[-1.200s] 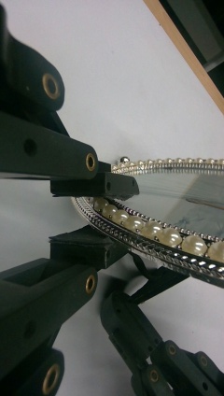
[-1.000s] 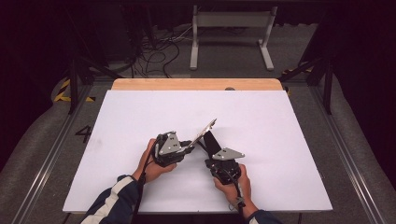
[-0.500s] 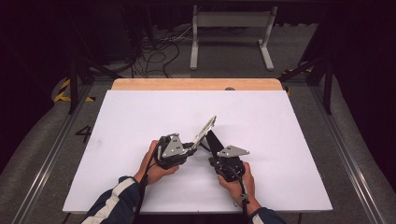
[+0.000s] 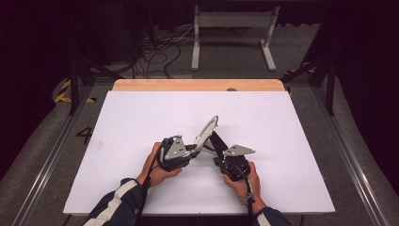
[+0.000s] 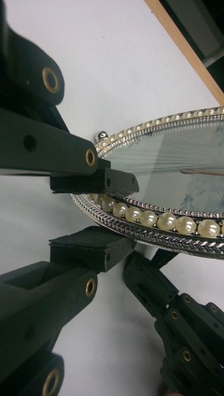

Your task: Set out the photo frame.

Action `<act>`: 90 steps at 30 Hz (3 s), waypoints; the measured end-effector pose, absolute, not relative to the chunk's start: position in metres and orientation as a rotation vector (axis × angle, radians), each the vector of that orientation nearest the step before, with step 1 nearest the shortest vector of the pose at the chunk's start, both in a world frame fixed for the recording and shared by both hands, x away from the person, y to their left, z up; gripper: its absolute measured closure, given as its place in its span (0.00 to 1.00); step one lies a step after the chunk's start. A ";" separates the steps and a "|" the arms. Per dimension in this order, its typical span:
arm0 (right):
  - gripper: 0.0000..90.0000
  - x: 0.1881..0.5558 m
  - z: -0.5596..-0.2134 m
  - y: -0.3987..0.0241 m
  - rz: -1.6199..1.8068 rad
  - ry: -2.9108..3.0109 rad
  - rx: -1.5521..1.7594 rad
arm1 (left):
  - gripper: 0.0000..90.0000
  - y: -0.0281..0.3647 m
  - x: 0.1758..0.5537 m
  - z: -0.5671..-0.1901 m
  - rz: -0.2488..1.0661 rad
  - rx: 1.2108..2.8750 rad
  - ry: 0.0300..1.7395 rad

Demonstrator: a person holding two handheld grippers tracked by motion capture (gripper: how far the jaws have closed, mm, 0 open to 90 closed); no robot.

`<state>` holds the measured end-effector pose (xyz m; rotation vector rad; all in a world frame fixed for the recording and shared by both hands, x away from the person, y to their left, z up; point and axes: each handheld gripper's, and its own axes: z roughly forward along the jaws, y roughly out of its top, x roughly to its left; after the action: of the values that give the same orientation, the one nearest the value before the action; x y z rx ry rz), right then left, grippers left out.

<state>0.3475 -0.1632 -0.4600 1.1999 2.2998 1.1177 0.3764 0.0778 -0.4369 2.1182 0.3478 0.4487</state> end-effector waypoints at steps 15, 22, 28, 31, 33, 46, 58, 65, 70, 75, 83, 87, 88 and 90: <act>1.00 0.354 -0.462 -0.171 1.109 2.279 1.238 | 0.79 0.074 0.377 -0.438 0.420 2.103 0.355; 1.00 0.351 -0.459 -0.171 1.135 2.267 1.234 | 0.79 0.074 0.377 -0.438 0.415 2.097 0.361; 1.00 0.349 -0.456 -0.163 1.140 2.273 1.172 | 0.79 0.072 0.377 -0.436 0.408 2.112 0.356; 1.00 0.354 -0.459 -0.171 1.148 2.267 1.210 | 0.79 0.067 0.373 -0.434 0.415 2.127 0.341; 1.00 0.354 -0.458 -0.172 1.152 2.275 1.215 | 0.80 0.065 0.372 -0.433 0.411 2.127 0.338; 1.00 0.359 -0.457 -0.180 1.127 2.267 1.181 | 0.79 0.060 0.371 -0.435 0.393 2.111 0.344; 1.00 0.365 -0.458 -0.186 1.122 2.248 1.216 | 0.78 0.070 0.373 -0.434 0.309 2.053 0.352; 1.00 0.369 -0.459 -0.192 1.121 2.234 1.244 | 0.76 0.093 0.367 -0.426 0.351 2.067 0.355; 0.94 0.364 -0.455 -0.192 1.165 2.224 1.215 | 0.72 0.119 0.364 -0.429 0.380 2.091 0.411; 0.88 0.354 -0.446 -0.186 1.206 2.220 1.158 | 0.70 0.143 0.357 -0.436 0.373 2.104 0.456; 0.75 0.343 -0.442 -0.169 1.261 2.247 1.083 | 0.58 0.169 0.342 -0.446 0.383 2.113 0.557; 0.68 0.341 -0.440 -0.163 1.296 2.240 1.085 | 0.48 0.179 0.335 -0.452 0.398 2.134 0.593; 0.66 0.342 -0.440 -0.160 1.301 2.236 1.087 | 0.44 0.181 0.334 -0.454 0.395 2.138 0.606; 0.63 0.344 -0.441 -0.155 1.292 2.223 1.103 | 0.36 0.185 0.330 -0.455 0.397 2.143 0.626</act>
<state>0.3443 -0.1545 -0.4410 1.1030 2.2233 1.2918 0.3303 0.1855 -0.4555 2.1431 0.6263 0.3969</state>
